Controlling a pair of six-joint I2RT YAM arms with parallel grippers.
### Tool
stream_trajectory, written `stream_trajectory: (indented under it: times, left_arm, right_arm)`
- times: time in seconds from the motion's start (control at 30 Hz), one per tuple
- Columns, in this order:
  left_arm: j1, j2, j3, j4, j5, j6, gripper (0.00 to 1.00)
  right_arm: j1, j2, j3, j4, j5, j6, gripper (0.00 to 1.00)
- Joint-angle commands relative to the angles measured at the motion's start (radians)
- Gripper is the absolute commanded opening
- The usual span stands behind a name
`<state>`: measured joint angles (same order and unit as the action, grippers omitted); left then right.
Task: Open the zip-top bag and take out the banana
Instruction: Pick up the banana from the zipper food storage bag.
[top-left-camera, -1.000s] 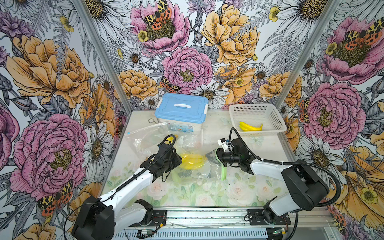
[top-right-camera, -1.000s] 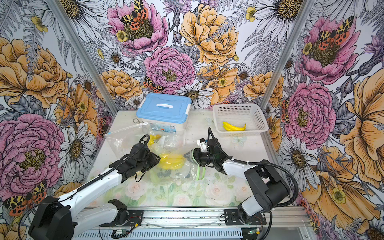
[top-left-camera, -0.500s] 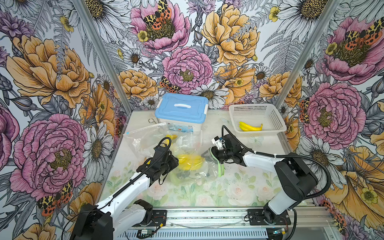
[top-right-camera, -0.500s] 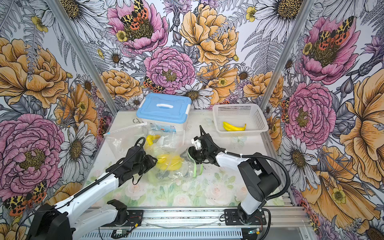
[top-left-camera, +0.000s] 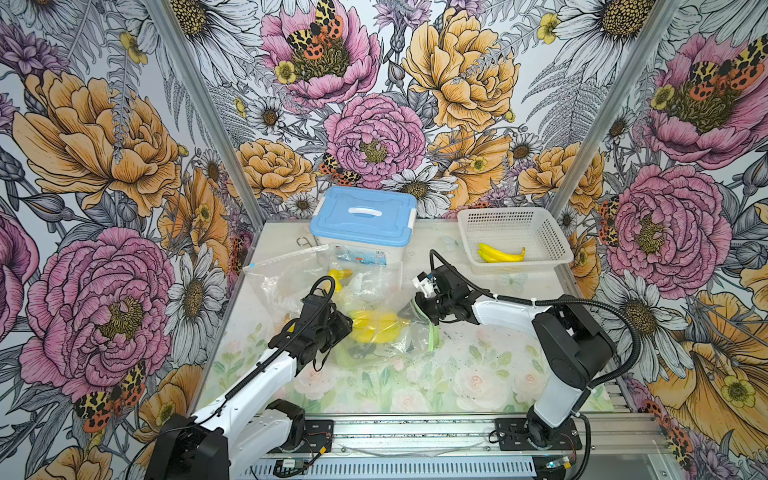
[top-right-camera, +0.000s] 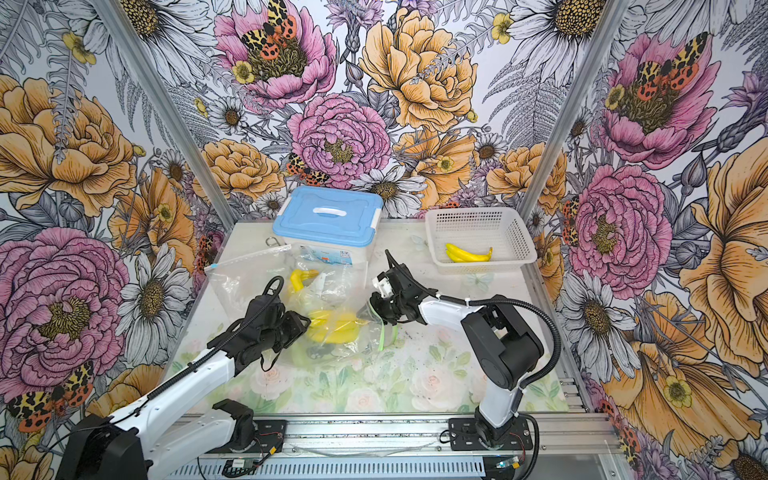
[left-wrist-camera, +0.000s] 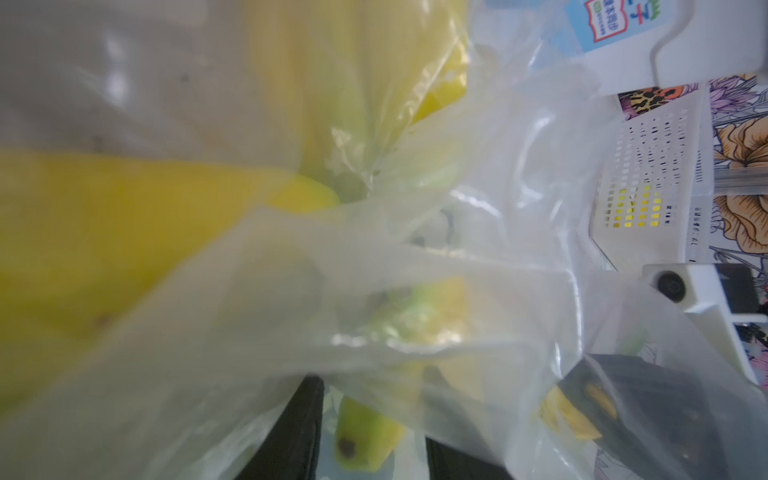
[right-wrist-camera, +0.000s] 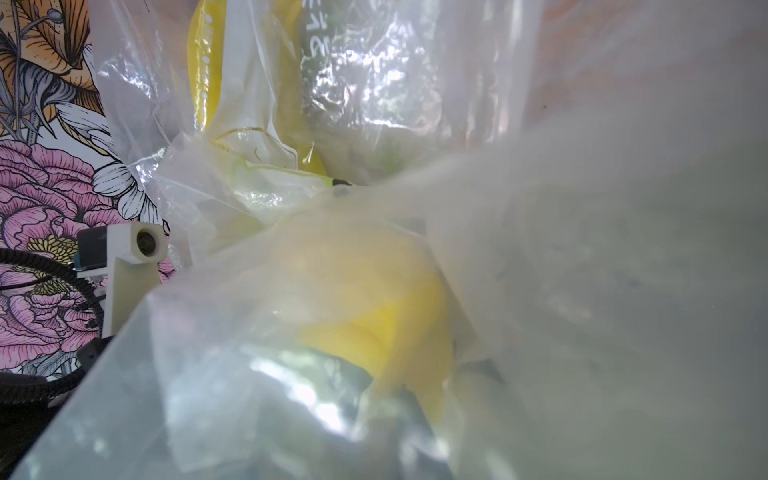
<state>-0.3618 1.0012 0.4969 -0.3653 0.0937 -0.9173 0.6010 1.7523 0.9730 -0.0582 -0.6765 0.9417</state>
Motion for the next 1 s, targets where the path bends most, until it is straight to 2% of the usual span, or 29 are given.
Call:
stream_trajectory:
  times: [0.0,0.07,0.17,0.57,0.97]
  left_arm:
    - [0.014,-0.005,-0.003,0.016,0.017,0.008,0.42]
    - [0.016,-0.001,0.001,0.016,0.02,0.012,0.42]
    - [0.02,0.006,0.01,0.015,0.021,0.017,0.41]
    - [0.007,0.061,0.06,0.012,0.002,0.04,0.41]
    - [-0.049,0.148,0.11,0.028,-0.038,0.053,0.41]
  right_arm:
    - [-0.004,-0.001,0.016,-0.018,-0.015,-0.029,0.1]
    - [-0.01,-0.009,0.008,-0.024,-0.016,-0.033,0.03]
    - [-0.021,-0.036,-0.003,-0.034,-0.011,-0.037,0.0]
    - [-0.109,-0.2,-0.068,-0.174,-0.02,-0.086,0.0]
    - [-0.225,-0.377,-0.165,-0.45,-0.016,-0.229,0.02]
